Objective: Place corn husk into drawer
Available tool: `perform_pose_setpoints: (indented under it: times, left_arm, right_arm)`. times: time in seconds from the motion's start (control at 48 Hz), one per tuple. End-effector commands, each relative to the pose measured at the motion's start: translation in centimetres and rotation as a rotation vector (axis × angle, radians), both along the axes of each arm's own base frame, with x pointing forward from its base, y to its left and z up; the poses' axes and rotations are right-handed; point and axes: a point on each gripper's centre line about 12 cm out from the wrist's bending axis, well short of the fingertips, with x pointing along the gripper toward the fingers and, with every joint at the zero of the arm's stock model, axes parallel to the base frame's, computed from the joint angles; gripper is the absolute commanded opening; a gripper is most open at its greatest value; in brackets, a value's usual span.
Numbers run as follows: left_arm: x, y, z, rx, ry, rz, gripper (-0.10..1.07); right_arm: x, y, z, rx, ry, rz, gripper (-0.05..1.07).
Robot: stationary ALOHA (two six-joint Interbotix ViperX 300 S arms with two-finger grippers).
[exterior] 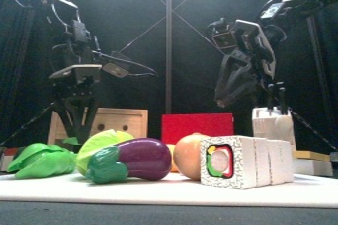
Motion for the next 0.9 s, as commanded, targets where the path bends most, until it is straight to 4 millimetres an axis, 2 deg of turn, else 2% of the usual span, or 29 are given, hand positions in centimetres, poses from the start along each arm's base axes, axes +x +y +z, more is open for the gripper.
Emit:
perform_pose_setpoints:
  times: [0.0,0.146,0.271,0.542,0.688,0.875]
  left_arm:
    - [0.5,-0.1,0.9,0.000,-0.034,-0.008,0.76]
    - [1.3,-0.3,2.2,0.035,-0.071,-0.067,0.76]
    - [2.8,-0.5,3.8,0.105,-0.122,-0.169,0.76]
    - [7.8,-0.7,7.8,0.216,-0.335,-0.335,0.76]
    - [10.9,-0.7,8.1,0.255,-0.430,-0.435,0.76]
    - [13.2,0.4,8.0,0.258,-0.462,-0.427,0.76]
  right_arm:
    - [0.0,0.2,2.3,-0.001,-0.067,0.004,0.66]
    - [-1.1,0.4,3.2,-0.015,-0.069,-0.004,0.66]
    - [-2.4,0.0,3.5,-0.026,-0.054,-0.031,0.66]
    - [-4.5,-0.3,4.1,-0.022,-0.077,-0.055,0.66]
    - [-4.9,-0.5,4.0,-0.021,-0.077,-0.061,0.66]
    - [-4.7,-0.4,3.4,-0.017,-0.067,-0.055,0.66]
